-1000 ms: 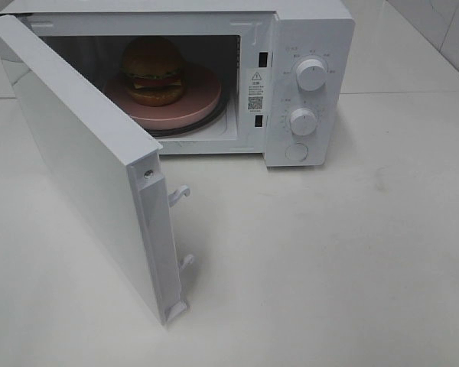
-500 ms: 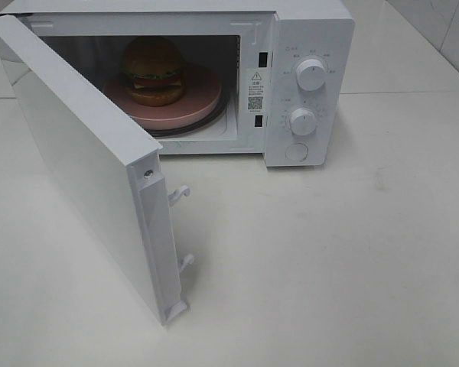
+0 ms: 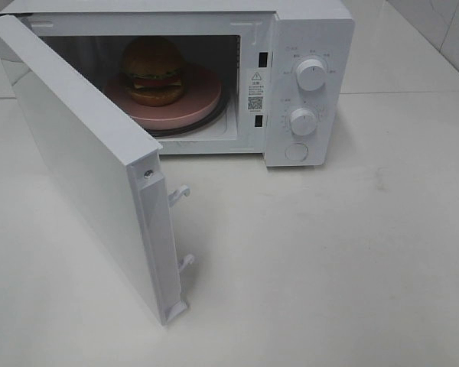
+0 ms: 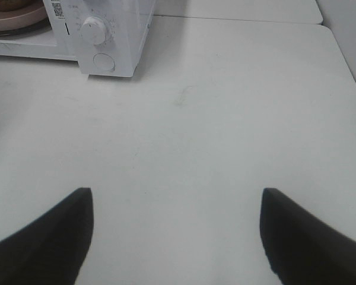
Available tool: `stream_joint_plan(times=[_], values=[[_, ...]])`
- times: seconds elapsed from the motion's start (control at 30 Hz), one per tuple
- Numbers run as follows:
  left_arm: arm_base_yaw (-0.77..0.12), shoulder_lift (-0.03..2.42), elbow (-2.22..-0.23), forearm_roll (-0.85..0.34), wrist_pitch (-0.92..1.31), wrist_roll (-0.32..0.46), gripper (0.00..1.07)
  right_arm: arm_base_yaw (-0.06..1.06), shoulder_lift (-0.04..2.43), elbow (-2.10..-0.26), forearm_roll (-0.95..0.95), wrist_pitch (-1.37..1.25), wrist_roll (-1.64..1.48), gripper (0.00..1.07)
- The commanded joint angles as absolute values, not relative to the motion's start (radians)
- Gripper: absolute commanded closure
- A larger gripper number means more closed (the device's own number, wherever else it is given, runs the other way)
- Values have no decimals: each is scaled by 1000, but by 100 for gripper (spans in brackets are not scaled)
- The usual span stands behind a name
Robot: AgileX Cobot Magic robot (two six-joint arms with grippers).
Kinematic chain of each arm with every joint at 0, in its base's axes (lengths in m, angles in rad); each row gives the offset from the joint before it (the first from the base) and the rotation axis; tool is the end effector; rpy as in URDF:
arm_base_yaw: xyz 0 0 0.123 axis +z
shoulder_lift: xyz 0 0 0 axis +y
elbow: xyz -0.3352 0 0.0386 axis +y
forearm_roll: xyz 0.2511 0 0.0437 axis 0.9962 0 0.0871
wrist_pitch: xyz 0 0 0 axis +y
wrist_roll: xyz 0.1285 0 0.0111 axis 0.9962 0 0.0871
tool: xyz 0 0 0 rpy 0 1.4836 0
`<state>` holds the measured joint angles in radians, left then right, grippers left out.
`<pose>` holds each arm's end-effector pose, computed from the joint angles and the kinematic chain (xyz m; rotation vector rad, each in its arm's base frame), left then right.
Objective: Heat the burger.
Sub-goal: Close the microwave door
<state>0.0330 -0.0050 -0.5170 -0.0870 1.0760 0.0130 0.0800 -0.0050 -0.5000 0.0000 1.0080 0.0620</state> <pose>-0.0243 -0.0107 0.2652 -0.0144 2.0353 -0.0750 -0.0188 -0.0015 0.2674 -0.0179 1.9877 0.0919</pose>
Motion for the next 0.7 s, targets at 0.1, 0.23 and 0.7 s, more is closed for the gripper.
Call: stream_joint_plan(times=[0.1, 0.23, 0.7], values=[[27, -4, -517, -89, 1071, 13, 4, 76, -32, -497, 0, 993, 61, 32], [27, -4, -517, -89, 1071, 13, 4, 76, -32, -497, 0, 993, 61, 32], [27, -4, -517, -89, 1071, 13, 4, 76, -32, -497, 0, 993, 61, 32]])
